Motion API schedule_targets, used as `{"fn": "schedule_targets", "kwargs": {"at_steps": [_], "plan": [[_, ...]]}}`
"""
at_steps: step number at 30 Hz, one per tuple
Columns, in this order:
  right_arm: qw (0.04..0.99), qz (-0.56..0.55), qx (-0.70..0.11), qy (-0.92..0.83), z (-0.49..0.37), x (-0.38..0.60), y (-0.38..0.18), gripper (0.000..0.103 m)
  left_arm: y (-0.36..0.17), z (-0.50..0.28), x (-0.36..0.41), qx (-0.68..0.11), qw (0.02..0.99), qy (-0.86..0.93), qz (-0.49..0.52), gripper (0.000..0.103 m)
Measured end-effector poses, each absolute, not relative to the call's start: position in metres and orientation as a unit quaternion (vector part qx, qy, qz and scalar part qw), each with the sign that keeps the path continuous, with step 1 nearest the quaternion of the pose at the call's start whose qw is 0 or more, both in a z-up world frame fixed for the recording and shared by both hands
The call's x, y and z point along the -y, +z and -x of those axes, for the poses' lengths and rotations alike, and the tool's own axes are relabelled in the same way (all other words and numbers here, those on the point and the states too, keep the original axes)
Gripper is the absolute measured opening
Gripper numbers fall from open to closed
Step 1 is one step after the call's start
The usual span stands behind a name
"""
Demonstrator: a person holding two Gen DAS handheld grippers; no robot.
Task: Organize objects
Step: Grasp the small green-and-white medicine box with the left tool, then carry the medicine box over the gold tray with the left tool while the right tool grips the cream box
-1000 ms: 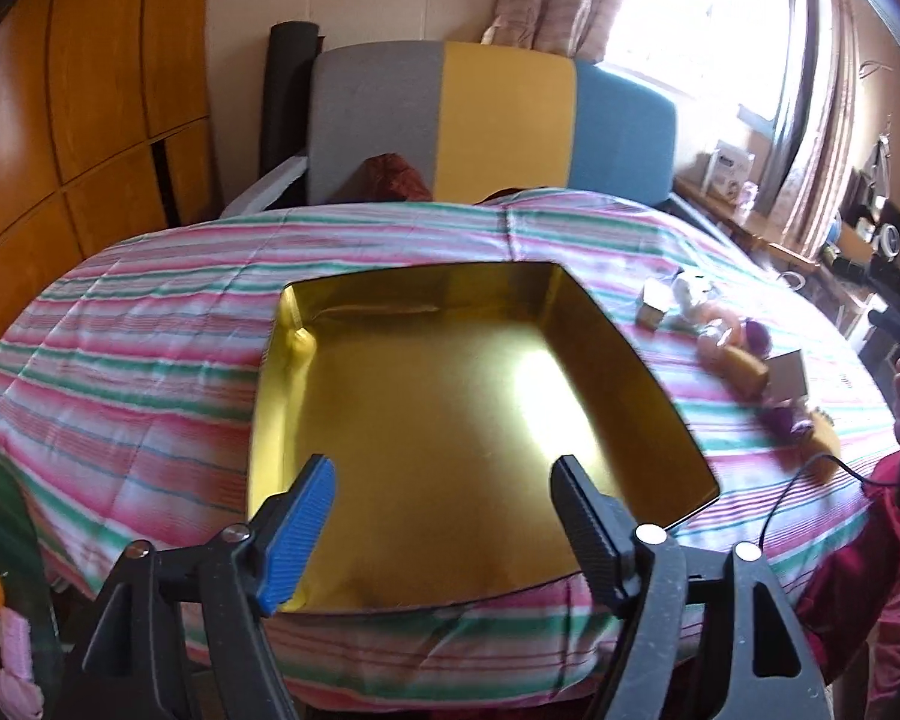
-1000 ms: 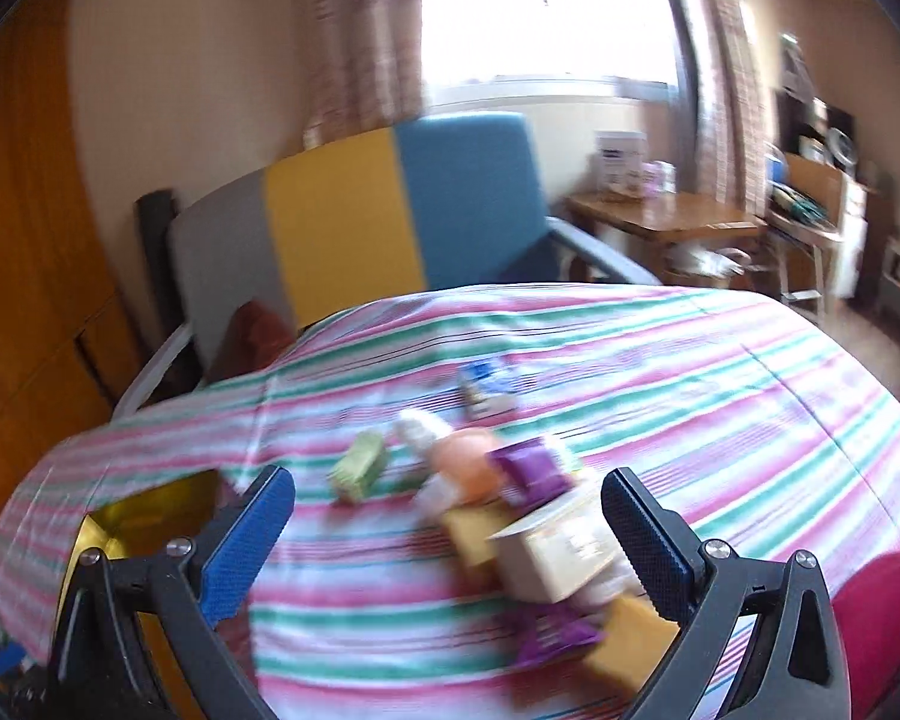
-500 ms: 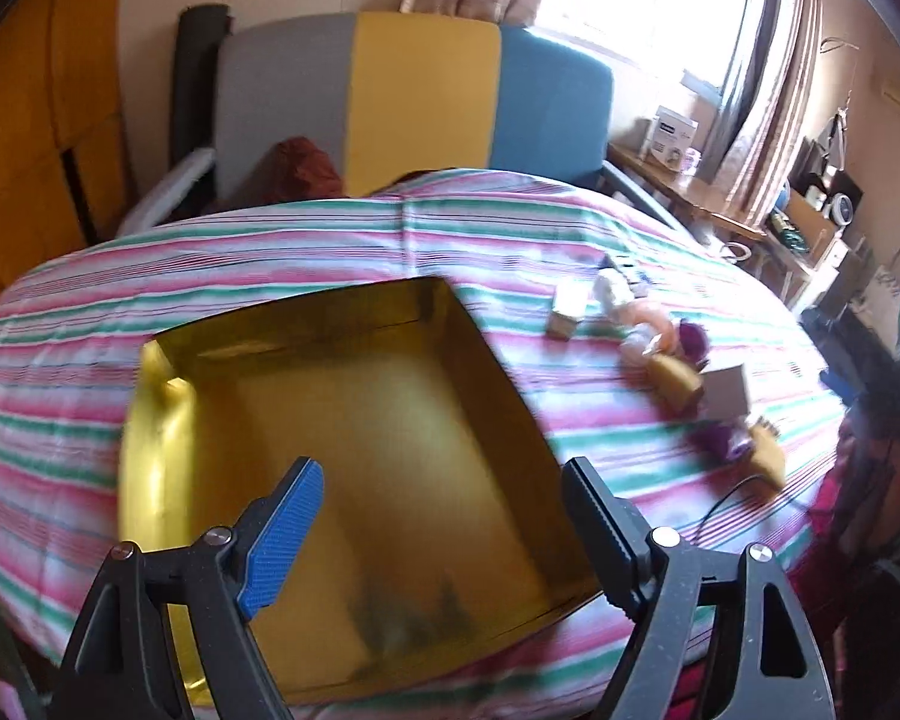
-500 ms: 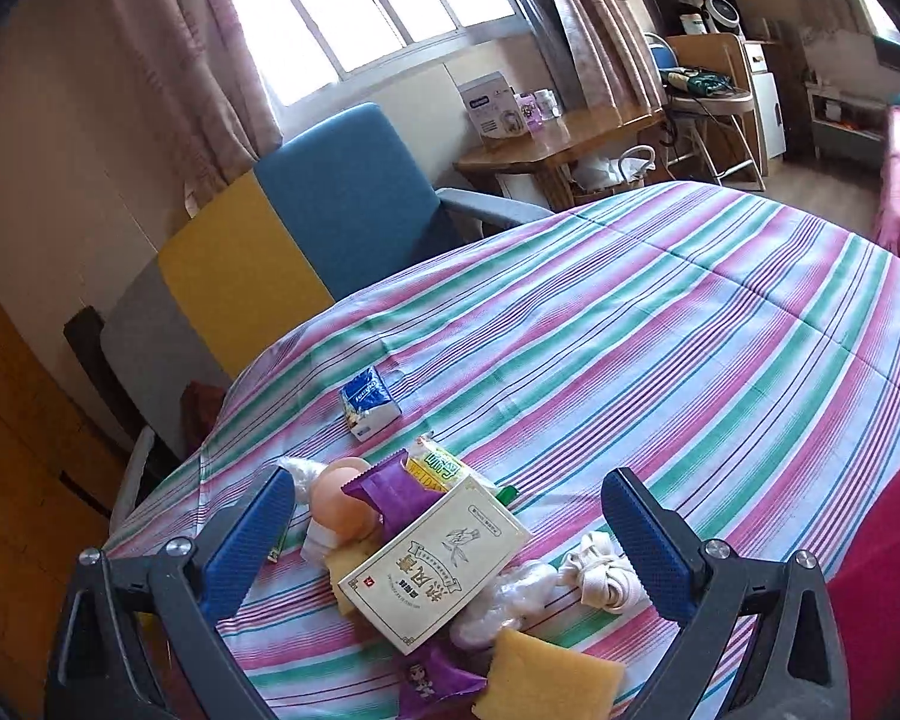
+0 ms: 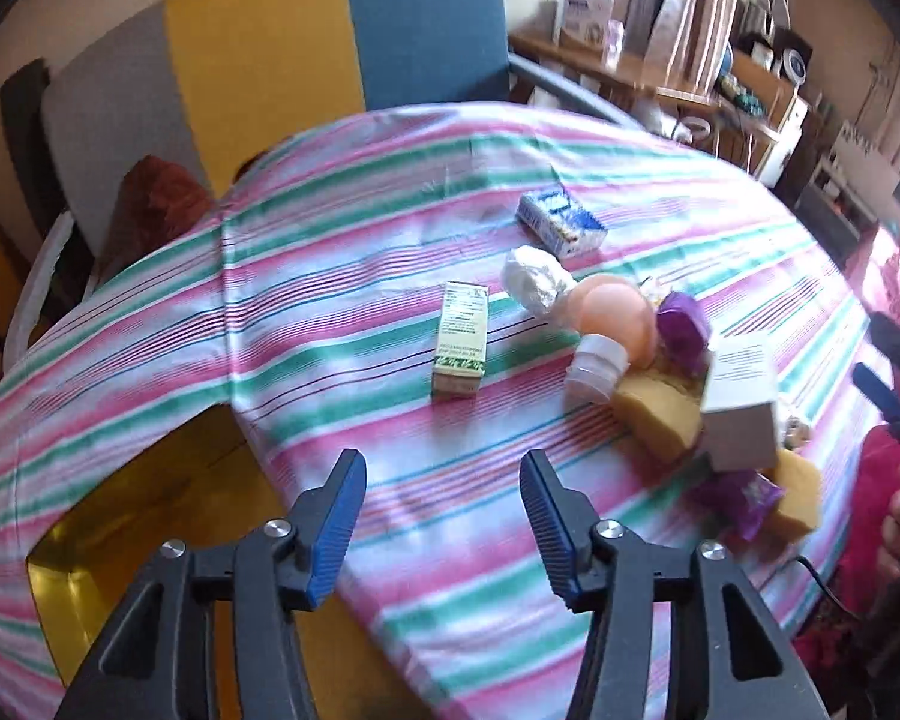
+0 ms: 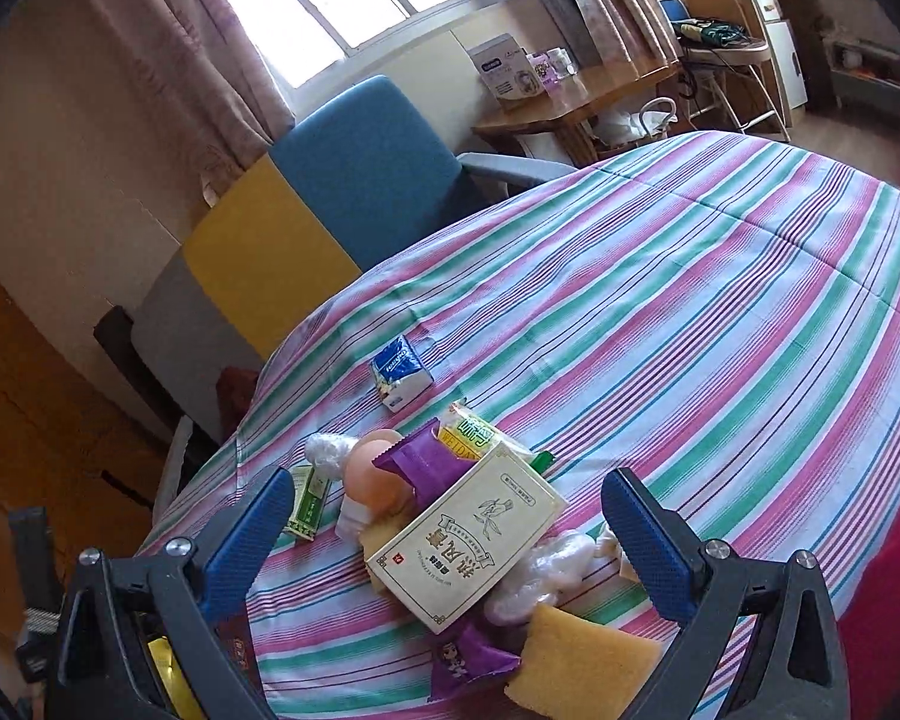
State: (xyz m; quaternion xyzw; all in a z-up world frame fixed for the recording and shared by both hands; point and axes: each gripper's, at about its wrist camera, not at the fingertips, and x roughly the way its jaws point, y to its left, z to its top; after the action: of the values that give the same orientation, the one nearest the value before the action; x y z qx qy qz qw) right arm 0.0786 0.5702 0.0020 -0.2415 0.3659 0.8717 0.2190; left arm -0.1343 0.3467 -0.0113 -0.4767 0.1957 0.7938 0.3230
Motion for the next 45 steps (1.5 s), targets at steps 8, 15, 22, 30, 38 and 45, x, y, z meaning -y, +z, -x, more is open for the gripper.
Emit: {"fn": "schedule_targets", "kwargs": {"at_steps": [8, 15, 22, 30, 38, 45], "plan": [[0.199, 0.248, -0.392, 0.863, -0.076, -0.575, -0.006, 0.103, -0.058, 0.176, -0.402, -0.22, 0.314, 0.766, 0.515, 0.051], [0.195, 0.251, -0.401, 0.859, -0.075, -0.577, -0.009, 0.103, -0.083, 0.202, -0.421, -0.228, 0.297, 0.765, 0.524, 0.036], [0.213, 0.252, -0.407, 0.851, -0.078, -0.583, -0.012, 0.103, -0.062, 0.178, -0.394, -0.211, 0.327, 0.778, 0.494, 0.029], [0.211, 0.268, -0.418, 0.842, -0.074, -0.587, -0.019, 0.103, -0.001, 0.113, -0.325, -0.168, 0.361, 0.796, 0.456, 0.029], [0.171, 0.302, -0.431, 0.833, -0.058, -0.581, -0.031, 0.103, 0.029, 0.07, -0.253, -0.127, 0.358, 0.818, 0.432, 0.03], [0.174, 0.351, -0.429, 0.814, -0.034, -0.582, -0.046, 0.101, 0.024, 0.052, -0.166, -0.077, 0.316, 0.836, 0.442, 0.03]]}}
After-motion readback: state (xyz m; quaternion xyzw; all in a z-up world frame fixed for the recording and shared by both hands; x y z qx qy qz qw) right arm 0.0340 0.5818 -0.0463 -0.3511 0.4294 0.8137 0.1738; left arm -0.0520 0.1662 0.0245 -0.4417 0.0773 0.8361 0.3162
